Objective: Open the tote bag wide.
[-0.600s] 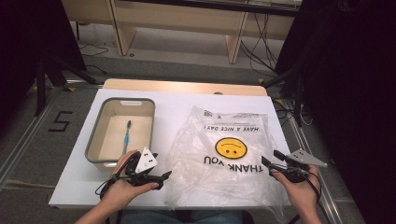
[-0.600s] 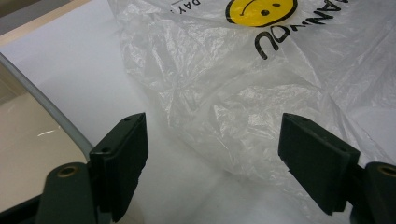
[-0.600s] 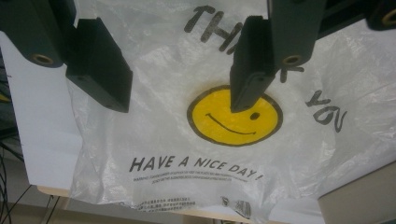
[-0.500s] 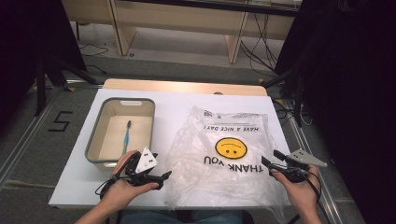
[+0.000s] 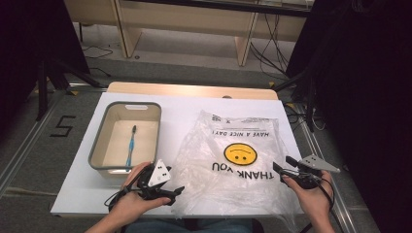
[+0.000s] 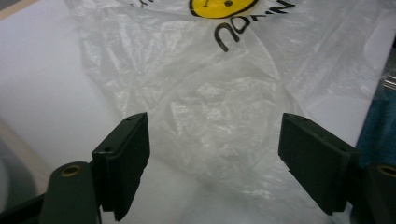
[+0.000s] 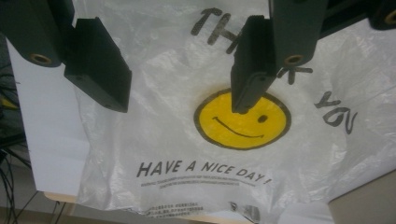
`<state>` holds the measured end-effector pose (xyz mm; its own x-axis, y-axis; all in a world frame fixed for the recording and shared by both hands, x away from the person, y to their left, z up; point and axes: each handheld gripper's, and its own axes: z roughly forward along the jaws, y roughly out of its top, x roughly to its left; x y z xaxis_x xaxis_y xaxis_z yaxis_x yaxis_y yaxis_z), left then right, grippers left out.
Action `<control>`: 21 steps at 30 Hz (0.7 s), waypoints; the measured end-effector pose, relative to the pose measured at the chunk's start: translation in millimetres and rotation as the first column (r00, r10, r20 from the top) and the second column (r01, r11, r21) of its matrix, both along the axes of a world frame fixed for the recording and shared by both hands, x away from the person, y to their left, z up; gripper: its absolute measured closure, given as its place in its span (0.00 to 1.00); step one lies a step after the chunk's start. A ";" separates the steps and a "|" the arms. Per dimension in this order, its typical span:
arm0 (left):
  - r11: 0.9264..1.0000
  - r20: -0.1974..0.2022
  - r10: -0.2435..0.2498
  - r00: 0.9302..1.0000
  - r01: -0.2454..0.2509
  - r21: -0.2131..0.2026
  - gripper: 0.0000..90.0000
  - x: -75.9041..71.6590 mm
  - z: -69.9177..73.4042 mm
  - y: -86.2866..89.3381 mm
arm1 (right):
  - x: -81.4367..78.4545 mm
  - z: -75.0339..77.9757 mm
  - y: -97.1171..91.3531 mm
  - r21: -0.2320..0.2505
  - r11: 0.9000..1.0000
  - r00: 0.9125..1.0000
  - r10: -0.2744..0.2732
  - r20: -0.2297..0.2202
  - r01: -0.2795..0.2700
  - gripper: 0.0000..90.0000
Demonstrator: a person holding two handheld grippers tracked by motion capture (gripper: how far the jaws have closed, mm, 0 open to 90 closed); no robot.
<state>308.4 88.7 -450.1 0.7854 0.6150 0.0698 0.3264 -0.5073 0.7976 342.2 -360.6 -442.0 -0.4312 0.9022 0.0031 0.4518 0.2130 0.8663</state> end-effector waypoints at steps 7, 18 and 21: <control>0.998 -0.048 -0.059 0.997 0.061 0.030 0.27 -8.0 -5.8 -12.7 | 0.4 1.9 -6.7 -0.022 0.996 0.996 -0.087 -0.028 0.087 0.42; 0.983 -0.159 -0.110 0.981 0.131 0.127 0.30 -11.9 -23.4 -24.6 | -0.5 -8.1 -15.4 -0.066 0.983 0.966 -0.182 -0.183 0.173 0.40; 0.975 -0.179 -0.125 0.976 0.155 0.160 0.32 -12.8 -27.6 -26.3 | -0.6 -10.9 -16.2 -0.087 0.981 0.951 -0.192 -0.243 0.175 0.39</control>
